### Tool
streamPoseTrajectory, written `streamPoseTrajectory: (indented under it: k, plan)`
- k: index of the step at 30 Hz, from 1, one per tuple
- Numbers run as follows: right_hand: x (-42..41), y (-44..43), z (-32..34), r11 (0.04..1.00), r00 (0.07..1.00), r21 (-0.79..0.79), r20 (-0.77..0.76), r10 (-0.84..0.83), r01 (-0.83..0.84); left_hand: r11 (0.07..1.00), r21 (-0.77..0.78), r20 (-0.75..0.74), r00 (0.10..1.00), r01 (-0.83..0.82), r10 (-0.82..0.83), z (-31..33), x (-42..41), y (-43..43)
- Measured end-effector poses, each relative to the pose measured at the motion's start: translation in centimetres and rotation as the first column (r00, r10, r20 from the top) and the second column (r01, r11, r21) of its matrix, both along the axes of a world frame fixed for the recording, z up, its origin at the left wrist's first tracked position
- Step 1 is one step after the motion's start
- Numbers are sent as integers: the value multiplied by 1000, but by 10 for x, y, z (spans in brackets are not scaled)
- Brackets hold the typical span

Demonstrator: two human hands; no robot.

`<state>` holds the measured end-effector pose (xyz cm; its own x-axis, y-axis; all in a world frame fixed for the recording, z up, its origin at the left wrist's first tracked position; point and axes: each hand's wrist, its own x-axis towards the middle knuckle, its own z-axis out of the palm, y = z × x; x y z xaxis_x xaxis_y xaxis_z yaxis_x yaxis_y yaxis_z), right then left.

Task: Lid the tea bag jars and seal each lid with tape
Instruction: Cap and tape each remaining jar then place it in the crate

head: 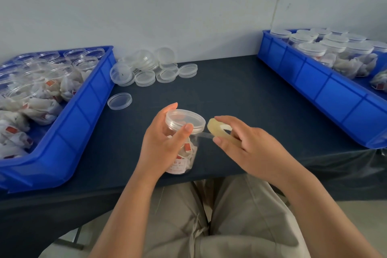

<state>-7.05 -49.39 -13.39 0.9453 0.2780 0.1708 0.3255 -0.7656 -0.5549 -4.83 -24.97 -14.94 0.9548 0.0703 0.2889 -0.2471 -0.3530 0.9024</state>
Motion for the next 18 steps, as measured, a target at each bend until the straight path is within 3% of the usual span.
streamPoseTrajectory:
  k: [4, 8, 12, 18]
  plan:
    - [6, -11, -2, 1000, 999, 19, -28, -21, 22, 989, -126, -65, 994, 78, -87, -4, 2, 12]
    - [6, -12, -1, 997, 996, 70, -78, 44, -39, 918, -318, -154, 942, 239, -298, -11, -6, 16]
    - [6, -12, -1, 992, 994, 95, -66, 86, -79, 855, -433, -224, 884, 287, -410, -14, -6, 15]
    - [5, -6, -4, 986, 994, 138, -48, 100, -93, 841, -417, -103, 901, 345, -421, -22, 2, 5]
